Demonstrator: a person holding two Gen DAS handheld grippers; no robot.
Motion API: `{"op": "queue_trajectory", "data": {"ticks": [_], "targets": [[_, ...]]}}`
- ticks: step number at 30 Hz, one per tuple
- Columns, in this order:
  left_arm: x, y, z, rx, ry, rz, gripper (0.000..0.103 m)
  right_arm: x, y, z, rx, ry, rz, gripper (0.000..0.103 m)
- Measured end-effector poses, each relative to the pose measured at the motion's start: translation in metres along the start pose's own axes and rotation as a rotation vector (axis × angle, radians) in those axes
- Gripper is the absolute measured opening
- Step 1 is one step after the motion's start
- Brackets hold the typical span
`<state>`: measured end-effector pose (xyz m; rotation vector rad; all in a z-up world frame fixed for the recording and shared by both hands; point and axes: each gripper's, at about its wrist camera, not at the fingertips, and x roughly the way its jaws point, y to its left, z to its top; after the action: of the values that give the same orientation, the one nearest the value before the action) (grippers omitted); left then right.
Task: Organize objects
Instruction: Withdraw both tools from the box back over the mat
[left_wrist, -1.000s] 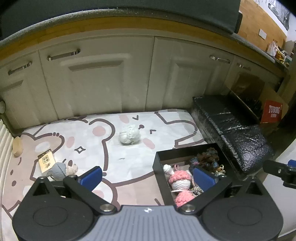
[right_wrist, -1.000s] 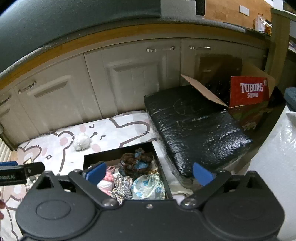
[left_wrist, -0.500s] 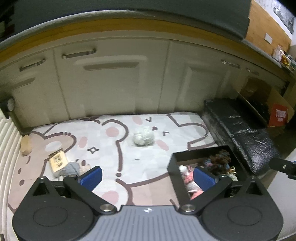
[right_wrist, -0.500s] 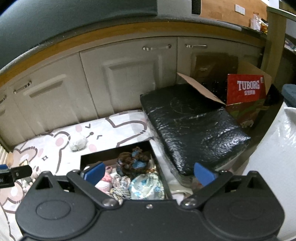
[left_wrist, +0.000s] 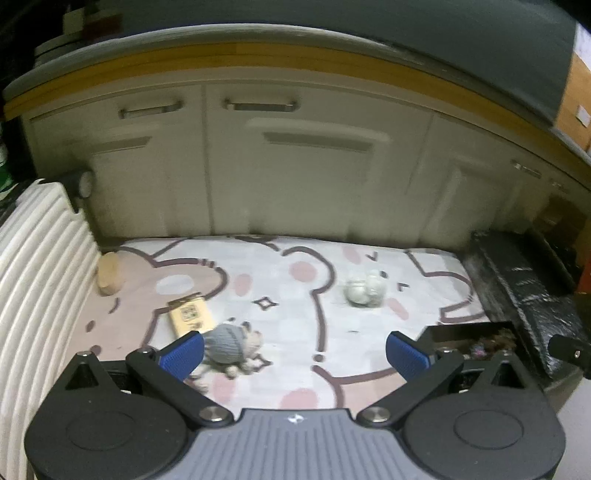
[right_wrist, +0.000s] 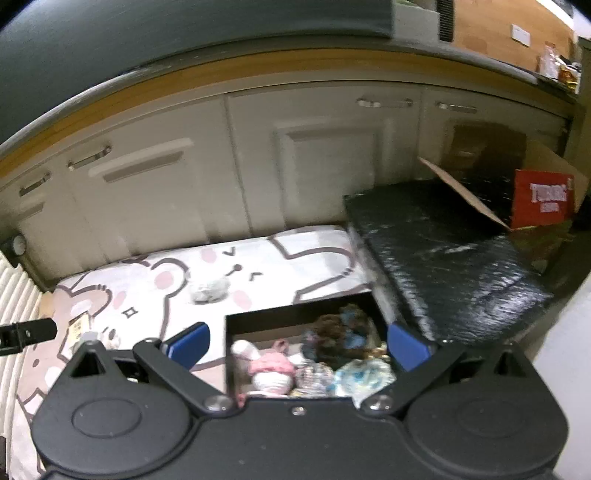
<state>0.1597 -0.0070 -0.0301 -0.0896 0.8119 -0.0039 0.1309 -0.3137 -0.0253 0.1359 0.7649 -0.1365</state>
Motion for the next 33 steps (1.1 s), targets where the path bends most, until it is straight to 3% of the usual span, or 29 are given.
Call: {"op": "queue_trajectory", "data": {"ticks": [22,33], "targets": [[0.032,0.097,0.010,-0.101,-0.030,0.114,0.103,0.042,0.094,0.009,-0.085,0.012,0.129,0.103],[0.081,0.121,0.002,-0.141,0.055,0.096,0.099,0.076,0.115,0.015,-0.043,0.041,0.194,0.103]]}}
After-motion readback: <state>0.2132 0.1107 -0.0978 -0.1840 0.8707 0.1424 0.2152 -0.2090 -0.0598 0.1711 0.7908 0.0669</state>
